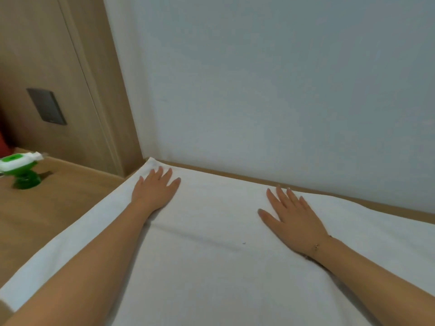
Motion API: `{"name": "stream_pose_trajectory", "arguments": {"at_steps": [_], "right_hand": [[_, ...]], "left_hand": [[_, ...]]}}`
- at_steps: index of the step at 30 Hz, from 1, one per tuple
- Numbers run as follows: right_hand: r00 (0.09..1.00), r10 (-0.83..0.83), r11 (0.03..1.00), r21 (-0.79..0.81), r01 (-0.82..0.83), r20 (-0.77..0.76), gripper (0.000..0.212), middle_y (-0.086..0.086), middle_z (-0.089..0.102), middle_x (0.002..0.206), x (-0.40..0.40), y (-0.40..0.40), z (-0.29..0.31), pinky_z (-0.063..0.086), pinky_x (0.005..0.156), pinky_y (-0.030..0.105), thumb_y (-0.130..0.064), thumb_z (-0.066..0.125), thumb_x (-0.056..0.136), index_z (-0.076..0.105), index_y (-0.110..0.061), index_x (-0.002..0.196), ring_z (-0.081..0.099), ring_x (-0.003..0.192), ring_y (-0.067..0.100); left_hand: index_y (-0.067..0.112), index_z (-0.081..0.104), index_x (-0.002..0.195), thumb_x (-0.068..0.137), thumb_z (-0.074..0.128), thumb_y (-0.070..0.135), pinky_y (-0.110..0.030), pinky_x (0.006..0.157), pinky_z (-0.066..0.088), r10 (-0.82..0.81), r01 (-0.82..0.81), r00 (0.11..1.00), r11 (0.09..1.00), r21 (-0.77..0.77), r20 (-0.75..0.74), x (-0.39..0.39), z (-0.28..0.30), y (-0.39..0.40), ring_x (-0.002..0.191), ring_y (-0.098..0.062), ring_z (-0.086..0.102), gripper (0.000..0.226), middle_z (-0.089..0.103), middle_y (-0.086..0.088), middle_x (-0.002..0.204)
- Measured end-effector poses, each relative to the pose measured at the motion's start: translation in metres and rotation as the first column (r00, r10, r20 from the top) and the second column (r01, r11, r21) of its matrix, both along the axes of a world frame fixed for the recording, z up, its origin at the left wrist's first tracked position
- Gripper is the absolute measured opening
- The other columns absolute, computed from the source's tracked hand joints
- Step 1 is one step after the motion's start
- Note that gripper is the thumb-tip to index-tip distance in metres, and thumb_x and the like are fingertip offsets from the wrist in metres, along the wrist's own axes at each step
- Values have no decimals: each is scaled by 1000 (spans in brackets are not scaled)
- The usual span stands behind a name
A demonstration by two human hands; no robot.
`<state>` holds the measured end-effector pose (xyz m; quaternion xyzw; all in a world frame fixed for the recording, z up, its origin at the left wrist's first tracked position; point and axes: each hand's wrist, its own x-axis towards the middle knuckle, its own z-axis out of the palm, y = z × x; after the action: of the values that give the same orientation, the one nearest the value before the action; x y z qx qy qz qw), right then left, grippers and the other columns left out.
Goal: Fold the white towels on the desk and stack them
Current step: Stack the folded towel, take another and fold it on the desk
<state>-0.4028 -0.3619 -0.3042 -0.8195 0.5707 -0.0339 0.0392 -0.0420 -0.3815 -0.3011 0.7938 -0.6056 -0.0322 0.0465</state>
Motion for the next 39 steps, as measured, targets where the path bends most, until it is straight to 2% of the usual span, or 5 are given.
{"name": "stream_pose_trajectory", "arguments": {"at_steps": [11, 18, 30, 36, 39], "right_hand": [[902, 32, 985, -169, 46, 430, 19, -12, 63, 122, -19, -3, 25, 40, 92, 26, -32, 57, 94, 66, -32, 111, 55, 119, 15], [981, 143, 990, -34, -139, 133, 30, -5, 47, 96, 71, -76, 52, 43, 79, 30, -47, 65, 86, 59, -22, 103, 51, 98, 17], [984, 170, 977, 122, -176, 58, 38, 2, 47, 76, 92, -91, 66, 29, 60, 32, -43, 61, 91, 40, -17, 72, 41, 68, 20], [816, 572, 671, -620, -406, 85, 12, -1, 62, 77, 78, -3, 83, 38, 47, 27, -8, 69, 81, 60, -13, 86, 57, 57, 28], [773, 632, 497, -731, -467, -64, 18, 2, 55, 66, 77, 42, 85, 36, 38, 27, 4, 65, 68, 64, -12, 76, 49, 46, 24]], "left_hand": [[20, 40, 149, 103, 38, 40, -41, 120, 18, -46, -32, 952, 968, -249, -302, 14, 6, 7, 147, -21, 24, 50, 28, -1, 160], [21, 72, 105, 93, 63, 20, -26, 81, 42, -177, -44, 905, 866, -498, -387, 16, 8, 12, 85, -10, 55, 15, 65, 5, 104], [36, 60, 118, 97, 49, 46, -36, 96, 38, -134, 6, 935, 932, -363, -328, 24, 1, -1, 107, -12, 54, 26, 59, 14, 112], [29, 53, 105, 79, 44, 72, -30, 65, 41, -236, -405, 300, 846, -347, -924, 19, 21, 6, 54, -9, 51, 51, 56, 12, 55], [29, 47, 118, 75, 43, 82, -26, 50, 41, -81, -470, 332, 850, -239, -940, 26, 44, 13, 43, -14, 50, 69, 64, -2, 58]]}}
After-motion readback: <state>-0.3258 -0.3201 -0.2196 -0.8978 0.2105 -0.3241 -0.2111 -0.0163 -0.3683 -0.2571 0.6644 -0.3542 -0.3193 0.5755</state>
